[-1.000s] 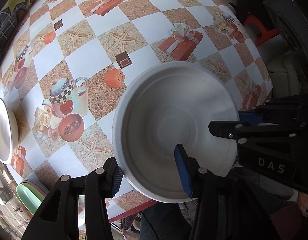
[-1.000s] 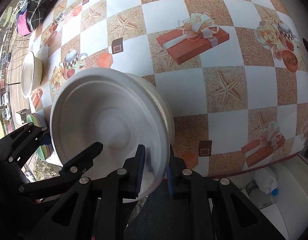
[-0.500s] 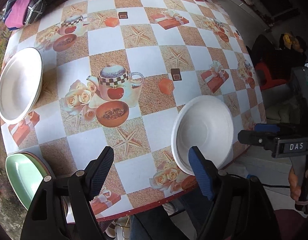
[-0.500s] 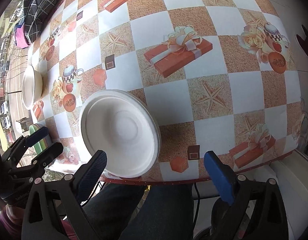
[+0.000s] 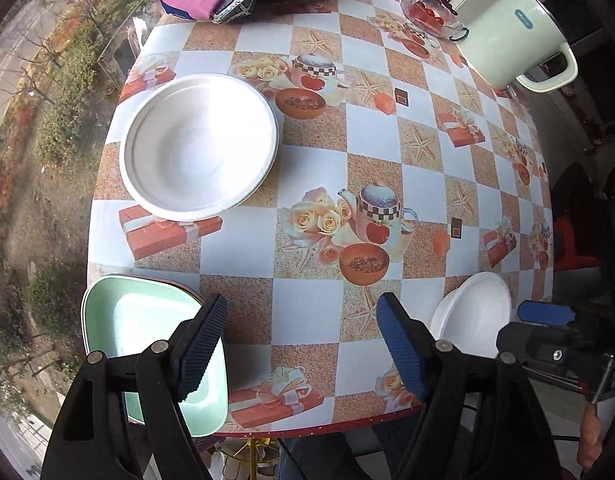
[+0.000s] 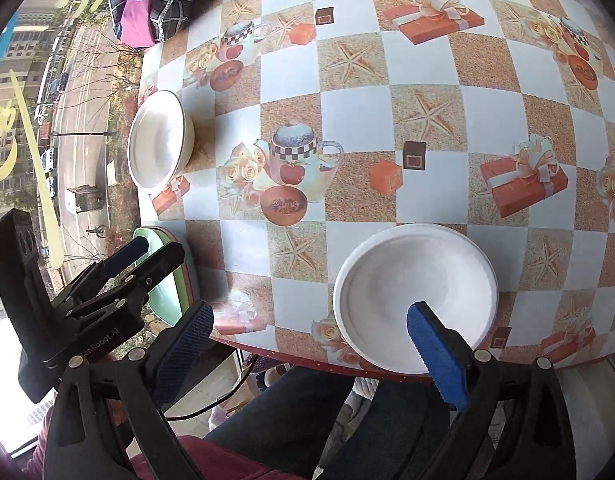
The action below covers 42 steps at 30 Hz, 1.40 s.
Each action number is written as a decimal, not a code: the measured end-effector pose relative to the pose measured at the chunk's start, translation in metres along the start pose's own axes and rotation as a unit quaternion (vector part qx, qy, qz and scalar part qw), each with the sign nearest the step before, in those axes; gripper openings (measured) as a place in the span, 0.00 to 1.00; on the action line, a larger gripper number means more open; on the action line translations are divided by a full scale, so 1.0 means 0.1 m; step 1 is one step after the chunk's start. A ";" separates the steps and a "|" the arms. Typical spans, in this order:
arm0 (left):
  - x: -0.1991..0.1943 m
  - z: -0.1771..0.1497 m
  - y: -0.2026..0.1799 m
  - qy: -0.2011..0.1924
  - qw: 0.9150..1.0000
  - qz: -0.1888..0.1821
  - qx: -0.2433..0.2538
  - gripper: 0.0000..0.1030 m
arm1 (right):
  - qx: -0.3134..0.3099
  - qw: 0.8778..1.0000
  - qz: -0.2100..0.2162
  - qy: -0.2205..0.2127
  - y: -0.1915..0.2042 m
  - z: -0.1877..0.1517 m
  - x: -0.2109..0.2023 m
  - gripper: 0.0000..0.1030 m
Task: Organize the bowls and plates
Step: 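Move both grippers to a third white paper bowl, then close both grippers on the third bowl rim and lift it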
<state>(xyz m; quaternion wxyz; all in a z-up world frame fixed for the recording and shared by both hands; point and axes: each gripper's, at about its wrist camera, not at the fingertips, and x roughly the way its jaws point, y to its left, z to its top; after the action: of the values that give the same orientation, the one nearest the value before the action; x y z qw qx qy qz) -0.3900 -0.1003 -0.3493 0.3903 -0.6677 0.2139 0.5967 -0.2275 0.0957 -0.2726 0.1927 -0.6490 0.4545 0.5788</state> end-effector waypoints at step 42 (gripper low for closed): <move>0.92 0.98 1.30 0.014 0.988 0.088 -0.128 0.64 | -0.096 0.989 -0.101 -0.044 1.36 1.49 1.32 0.47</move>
<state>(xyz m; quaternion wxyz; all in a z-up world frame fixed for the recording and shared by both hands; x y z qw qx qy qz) -0.5311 -0.0860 -0.4706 0.2445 -0.6992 0.1993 0.6415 -0.4350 0.0930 -0.3950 0.2069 -0.6811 0.3196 0.6254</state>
